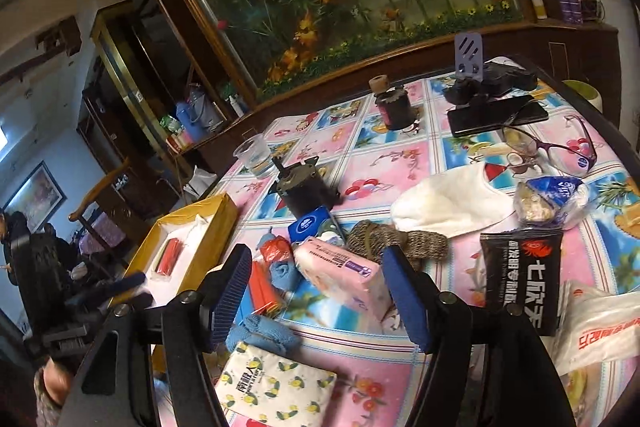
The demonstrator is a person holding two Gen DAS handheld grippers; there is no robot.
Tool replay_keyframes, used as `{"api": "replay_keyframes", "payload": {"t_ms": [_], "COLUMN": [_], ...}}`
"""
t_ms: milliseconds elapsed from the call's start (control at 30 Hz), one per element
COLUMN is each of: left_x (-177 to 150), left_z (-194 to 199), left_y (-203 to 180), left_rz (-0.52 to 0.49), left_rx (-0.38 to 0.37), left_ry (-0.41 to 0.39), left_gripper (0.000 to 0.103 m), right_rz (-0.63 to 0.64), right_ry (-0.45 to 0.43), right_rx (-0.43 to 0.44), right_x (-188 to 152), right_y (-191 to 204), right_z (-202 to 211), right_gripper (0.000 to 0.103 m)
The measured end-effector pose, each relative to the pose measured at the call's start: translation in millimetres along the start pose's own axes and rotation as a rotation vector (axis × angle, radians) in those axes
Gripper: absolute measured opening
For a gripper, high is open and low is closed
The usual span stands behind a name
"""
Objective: Organize soft objects
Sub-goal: 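Withdraw both grippers from the tray back over the table, then grasp the white Face tissue pack with the right gripper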
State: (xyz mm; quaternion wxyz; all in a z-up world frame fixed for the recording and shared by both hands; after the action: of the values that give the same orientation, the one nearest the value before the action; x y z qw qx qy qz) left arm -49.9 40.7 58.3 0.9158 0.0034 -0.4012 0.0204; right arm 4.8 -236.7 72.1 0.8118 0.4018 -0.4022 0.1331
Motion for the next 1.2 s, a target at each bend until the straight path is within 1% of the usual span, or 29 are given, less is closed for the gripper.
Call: {"api": "replay_keyframes", "payload": {"t_ms": [67,100,167,233,300,367,433,467,500,567,633,667,700,733,800,867,1000,1033,1100,1133,1200], "left_x": [-5.0,-5.4,-8.9,-12.2,-20.3,-31.1,-40.5,-44.9,-50.5,-61.2,-70.8,-73.2,-76.9,-78.9,-84.0,-86.7,-89.4,-89.7,-88.6,-88.2,-88.4], "left_z": [-8.4,-9.5,-5.7,0.0,9.5,20.7,28.5,31.3,34.5,42.0,45.6,46.3,49.1,51.2,52.8,50.7,47.2,45.2,40.7,38.7,37.2], "left_y": [-14.1,-17.6,-20.1,-16.2,-8.4,-0.5,6.7,10.9,14.4,21.0,26.2,29.5,33.4,36.6,42.5,47.2,56.0,56.2,56.7,56.9,58.3], "left_rz": [0.008,0.011,0.04,0.07,0.081,0.072,0.058,0.047,0.034,0.016,-0.006,-0.009,-0.002,0.004,0.01,0.02,0.068,0.073,0.082,0.084,0.093], "left_rx": [-0.07,-0.093,-0.108,-0.135,-0.11,-0.086,-0.041,-0.014,0.012,0.055,0.078,0.073,0.051,0.042,0.039,0.032,-0.01,-0.019,-0.035,-0.041,-0.042], "left_ry": [0.037,0.041,0.029,0.01,-0.028,-0.072,-0.118,-0.14,-0.162,-0.215,-0.238,-0.236,-0.242,-0.25,-0.252,-0.225,-0.203,-0.193,-0.171,-0.16,-0.151], "left_gripper": [0.087,0.087,0.087,0.087,0.087,0.087,0.087,0.087,0.087,0.087,0.087,0.087,0.087,0.087,0.088,0.088,0.088,0.088,0.088,0.088,0.088], "right_rz": [-0.004,-0.001,0.019,0.032,0.037,0.048,0.036,0.036,0.049,0.14,0.242,0.277,0.302,0.319,0.364,0.395,0.368,0.368,0.348,0.338,0.348], "right_ry": [0.019,0.03,0.045,0.063,0.11,0.158,0.218,0.252,0.286,0.369,0.455,0.503,0.553,0.587,0.637,0.658,0.73,0.751,0.753,0.757,0.79], "right_rx": [0.02,0.032,0.04,0.071,0.111,0.147,0.196,0.194,0.172,0.113,0.053,0.021,-0.003,-0.023,-0.076,-0.171,-0.189,-0.18,-0.156,-0.128,-0.111], "right_x": [-1.4,-1.7,-2.5,-2.7,-4.0,-2.6,3.6,7.0,10.3,15.4,13.8,11.1,7.7,3.9,-2.5,-4.3,-5.3,-8.2,-9.8,-11.3,-15.8], "right_y": [1.2,3.7,9.2,15.3,20.4,30.2,44.5,51.5,59.9,85.3,107.8,116.5,123.8,129.3,135.3,132.3,115.0,111.0,106.7,104.9,101.1], "right_z": [-0.9,-3.8,-8.4,-13.6,-23.3,-35.8,-54.7,-65.8,-78.4,-109.1,-139.8,-157.5,-175.7,-191.9,-220.1,-240.8,-266.0,-271.7,-277.2,-279.4,-282.6], "right_gripper": [0.073,0.073,0.073,0.073,0.074,0.074,0.074,0.074,0.074,0.074,0.075,0.076,0.076,0.076,0.076,0.076,0.076,0.076,0.076,0.076,0.076]}}
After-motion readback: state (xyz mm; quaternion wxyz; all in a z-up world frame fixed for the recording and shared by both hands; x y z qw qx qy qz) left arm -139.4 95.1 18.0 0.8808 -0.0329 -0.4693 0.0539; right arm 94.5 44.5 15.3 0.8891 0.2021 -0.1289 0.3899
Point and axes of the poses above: each gripper's, at about its wrist camera, not at the fingertips, and z roughly against the way its jaws point, y to its left, x to its top, the point moved 2 cm from there along -z, roughly the way its jaws point, and after that the axes turned 14 degrees about x, right-handed, at the moved point
